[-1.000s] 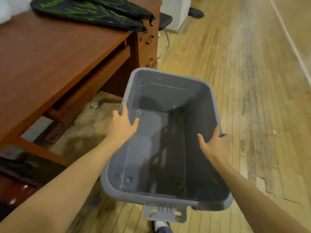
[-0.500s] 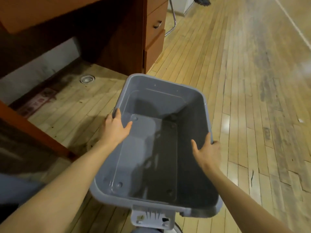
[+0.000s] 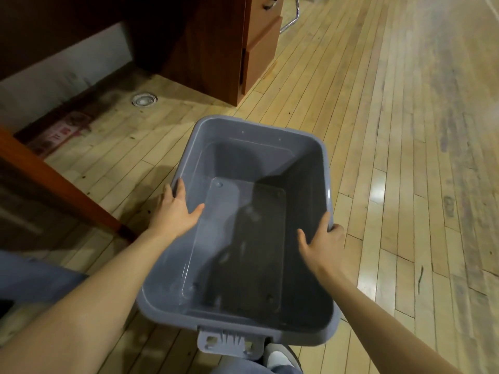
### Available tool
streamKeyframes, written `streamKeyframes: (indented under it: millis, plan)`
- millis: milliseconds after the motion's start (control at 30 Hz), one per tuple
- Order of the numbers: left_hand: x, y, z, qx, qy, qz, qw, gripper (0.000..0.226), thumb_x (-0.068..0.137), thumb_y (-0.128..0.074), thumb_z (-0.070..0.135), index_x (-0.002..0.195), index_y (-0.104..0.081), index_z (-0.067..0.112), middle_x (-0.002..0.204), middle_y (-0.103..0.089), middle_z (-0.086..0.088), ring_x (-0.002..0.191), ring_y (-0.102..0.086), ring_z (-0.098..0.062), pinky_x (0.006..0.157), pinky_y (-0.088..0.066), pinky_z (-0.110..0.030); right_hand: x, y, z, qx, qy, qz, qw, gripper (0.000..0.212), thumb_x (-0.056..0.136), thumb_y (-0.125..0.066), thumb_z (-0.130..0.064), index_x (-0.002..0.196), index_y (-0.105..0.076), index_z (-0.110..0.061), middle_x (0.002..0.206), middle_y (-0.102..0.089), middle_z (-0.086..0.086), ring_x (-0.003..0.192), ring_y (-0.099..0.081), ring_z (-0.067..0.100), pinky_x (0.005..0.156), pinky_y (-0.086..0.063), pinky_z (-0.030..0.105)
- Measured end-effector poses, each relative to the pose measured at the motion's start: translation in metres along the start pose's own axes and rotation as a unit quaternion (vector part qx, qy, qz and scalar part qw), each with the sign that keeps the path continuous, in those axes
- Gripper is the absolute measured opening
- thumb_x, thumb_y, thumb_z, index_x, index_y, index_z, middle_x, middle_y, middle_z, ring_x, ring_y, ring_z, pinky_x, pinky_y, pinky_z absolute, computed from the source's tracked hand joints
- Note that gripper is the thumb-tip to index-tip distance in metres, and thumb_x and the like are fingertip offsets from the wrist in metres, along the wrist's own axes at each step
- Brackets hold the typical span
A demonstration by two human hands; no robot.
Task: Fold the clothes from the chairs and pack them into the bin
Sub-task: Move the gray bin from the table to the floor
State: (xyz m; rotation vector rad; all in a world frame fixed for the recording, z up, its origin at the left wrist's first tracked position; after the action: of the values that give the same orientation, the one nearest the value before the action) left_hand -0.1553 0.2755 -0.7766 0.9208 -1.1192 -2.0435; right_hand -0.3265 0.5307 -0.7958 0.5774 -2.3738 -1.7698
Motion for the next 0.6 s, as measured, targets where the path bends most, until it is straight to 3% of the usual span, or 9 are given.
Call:
streamKeyframes:
  millis: [133,300,433,533,600]
  plan:
    - [-0.002,-0.002,-0.009,0.037,-0.013,-0.029,0.999,0.088,0.091,-0.048,0.051,0.151,0.007,0.018,0.157,0.006,-0.016,0.143,-0.006,-0.036,0.113,-0.022,-0.046,-0.004,0.001,-0.004,-0.042,-0.001,-0.005,0.999,0.086,0.092,-0.048,-0.05,0.15,0.002,-0.01,0.136,-0.033,0.023,0.122,-0.038,0.035,0.099,-0.043,0.042]
    - [-0.03,-0.005,-0.02,0.102,-0.037,-0.054,0.993,0.086,0.092,-0.044,0.054,0.151,0.005,0.015,0.155,0.024,-0.012,0.144,0.013,-0.029,0.116,-0.006,-0.045,-0.008,0.006,-0.002,-0.035,0.019,-0.021,0.999,0.085,0.093,-0.047,-0.048,0.151,0.004,-0.012,0.135,-0.033,0.02,0.119,-0.042,0.033,0.095,-0.047,0.039]
    - [-0.066,-0.007,-0.024,0.161,-0.047,-0.079,0.983,0.08,0.093,-0.035,0.058,0.151,0.005,0.019,0.154,0.025,-0.01,0.142,0.023,-0.025,0.117,0.006,-0.047,-0.023,0.001,-0.006,-0.032,0.021,-0.027,0.999,0.089,0.092,-0.047,-0.05,0.15,0.006,-0.01,0.138,-0.031,0.022,0.121,-0.039,0.034,0.094,-0.046,0.04]
    - [-0.097,-0.008,-0.024,0.152,-0.022,-0.117,0.981,0.075,0.094,-0.032,0.06,0.151,0.002,0.025,0.156,0.021,-0.006,0.143,0.02,-0.025,0.115,0.008,-0.052,-0.044,0.0,-0.011,-0.023,0.024,-0.059,0.998,0.088,0.094,-0.044,-0.049,0.15,0.01,-0.008,0.154,-0.007,0.022,0.14,-0.018,0.036,0.104,-0.038,0.038]
    - [-0.116,-0.01,-0.025,0.132,-0.005,-0.144,0.981,0.073,0.094,-0.032,0.06,0.151,-0.002,0.028,0.157,0.019,-0.003,0.144,0.018,-0.024,0.115,0.005,-0.054,-0.058,-0.002,-0.01,-0.029,0.045,-0.072,0.996,0.088,0.096,-0.042,-0.048,0.149,0.013,-0.005,0.157,0.012,0.018,0.146,0.004,0.033,0.115,-0.02,0.037]
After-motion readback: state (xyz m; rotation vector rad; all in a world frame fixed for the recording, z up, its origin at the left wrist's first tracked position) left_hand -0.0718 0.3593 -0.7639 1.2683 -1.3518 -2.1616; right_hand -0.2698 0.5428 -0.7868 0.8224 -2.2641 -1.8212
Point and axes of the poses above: each hand's wrist, its own x-axis towards the middle knuckle, its own y-axis out of the back of the hand, z = x × y, the point moved 1 cm from there along x, towards the middle knuckle
